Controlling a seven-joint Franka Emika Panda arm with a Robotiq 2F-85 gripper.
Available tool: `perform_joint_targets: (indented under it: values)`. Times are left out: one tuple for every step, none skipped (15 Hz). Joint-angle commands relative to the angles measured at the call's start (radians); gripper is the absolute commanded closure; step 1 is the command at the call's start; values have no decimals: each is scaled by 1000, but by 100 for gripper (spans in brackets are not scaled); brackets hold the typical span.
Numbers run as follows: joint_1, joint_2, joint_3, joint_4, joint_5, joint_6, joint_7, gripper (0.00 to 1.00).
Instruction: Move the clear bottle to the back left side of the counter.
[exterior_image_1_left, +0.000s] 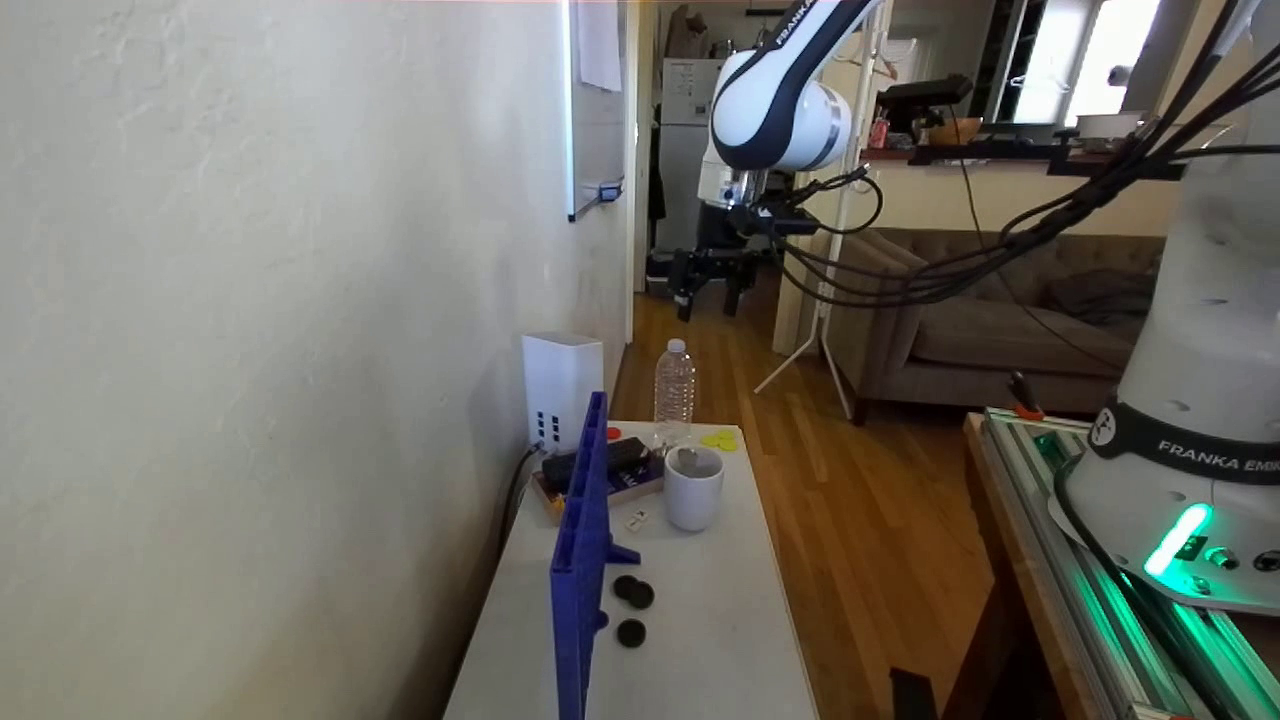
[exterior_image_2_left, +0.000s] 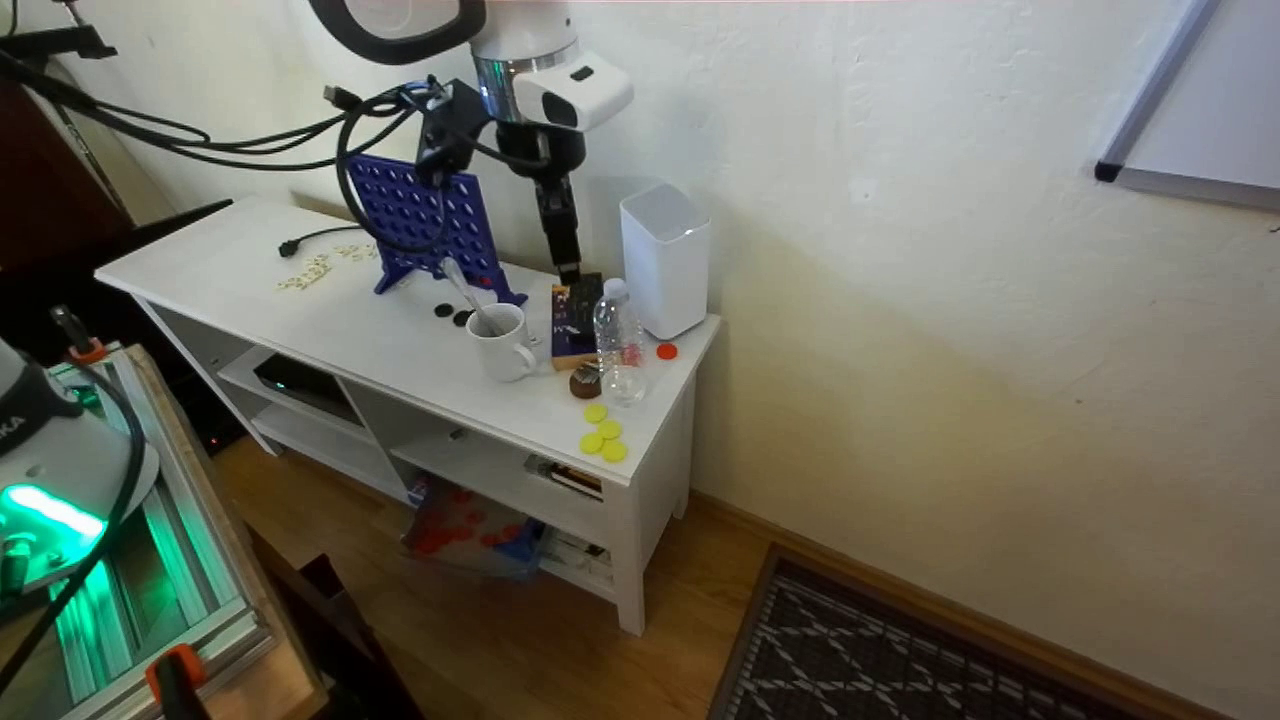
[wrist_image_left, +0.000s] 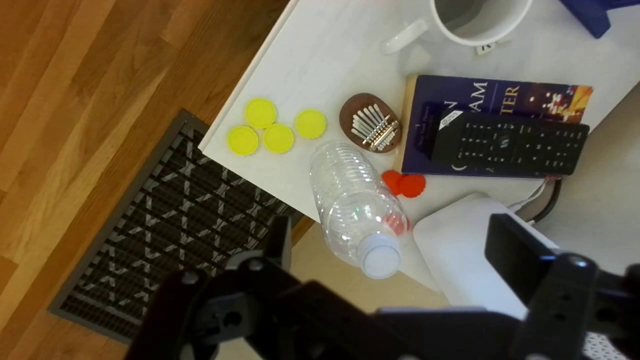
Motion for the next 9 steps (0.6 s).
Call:
perform_joint_targets:
  values:
    - [-15, 82, 9, 61, 52, 25, -18, 0]
    - [-19, 97, 12, 74, 63, 23, -23, 0]
    - [-21, 113, 14, 84, 73, 29, -24, 0]
    - [-24, 125, 17, 94, 80, 27, -28, 0]
    - [-27, 139, 21, 104, 87, 37, -30, 0]
    - [-28, 155, 22, 117, 91, 43, -26, 0]
    - [-29, 168, 23, 127, 94, 52, -24, 0]
    - [-28, 181, 22, 139, 90, 57, -19, 0]
    - [-27, 195, 20, 149, 83, 63, -14, 0]
